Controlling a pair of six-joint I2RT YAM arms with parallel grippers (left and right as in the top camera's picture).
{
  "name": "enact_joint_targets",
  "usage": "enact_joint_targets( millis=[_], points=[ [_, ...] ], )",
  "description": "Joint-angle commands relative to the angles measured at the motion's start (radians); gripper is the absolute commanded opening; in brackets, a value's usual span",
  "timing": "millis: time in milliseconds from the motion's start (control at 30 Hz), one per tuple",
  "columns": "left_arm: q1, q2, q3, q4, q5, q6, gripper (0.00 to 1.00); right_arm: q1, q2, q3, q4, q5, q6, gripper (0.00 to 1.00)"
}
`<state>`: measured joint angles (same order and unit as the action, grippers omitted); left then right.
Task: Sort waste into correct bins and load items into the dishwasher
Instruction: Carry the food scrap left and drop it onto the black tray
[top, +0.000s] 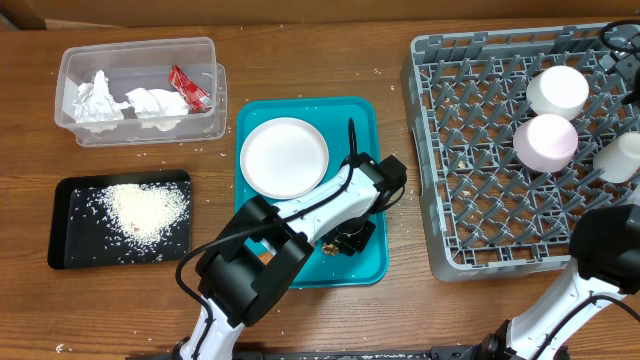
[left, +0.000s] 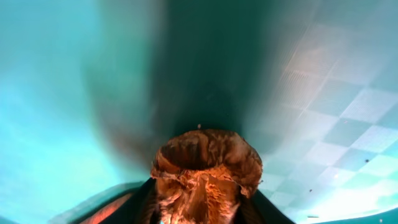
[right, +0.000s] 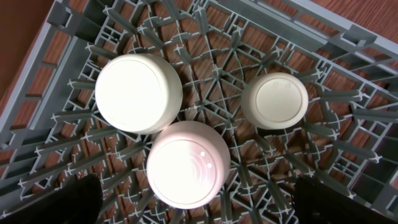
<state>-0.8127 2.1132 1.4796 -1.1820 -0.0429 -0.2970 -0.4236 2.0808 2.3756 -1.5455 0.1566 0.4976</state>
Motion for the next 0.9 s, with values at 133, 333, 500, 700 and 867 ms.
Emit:
enact_joint_targets(
  millis=[133, 333, 500, 700, 867],
  points=[
    [0.069, 0.005, 0.075, -0.072, -0.016, -0.071, 0.31, 0.002, -0.006, 0.014, 0.003, 0.0, 0.008, 1.0],
    [0.174, 0.005, 0.221, -0.187, -0.02, -0.07, 0.28, 0.002, -0.006, 0.014, 0.003, 0.0, 0.008, 1.0],
    [0.304, 0.005, 0.391, -0.306, -0.043, -0.08, 0.28, 0.002, -0.006, 0.014, 0.003, 0.0, 0.008, 1.0],
    [0.507, 0.005, 0.494, -0.401, -0.077, -0.137, 0.28, 0.002, -0.006, 0.014, 0.003, 0.0, 0.008, 1.0],
    [0.713, 0.005, 0.492, -0.446, -0.079, -0.206, 0.29, 0.002, -0.006, 0.014, 0.003, 0.0, 0.008, 1.0]
  ],
)
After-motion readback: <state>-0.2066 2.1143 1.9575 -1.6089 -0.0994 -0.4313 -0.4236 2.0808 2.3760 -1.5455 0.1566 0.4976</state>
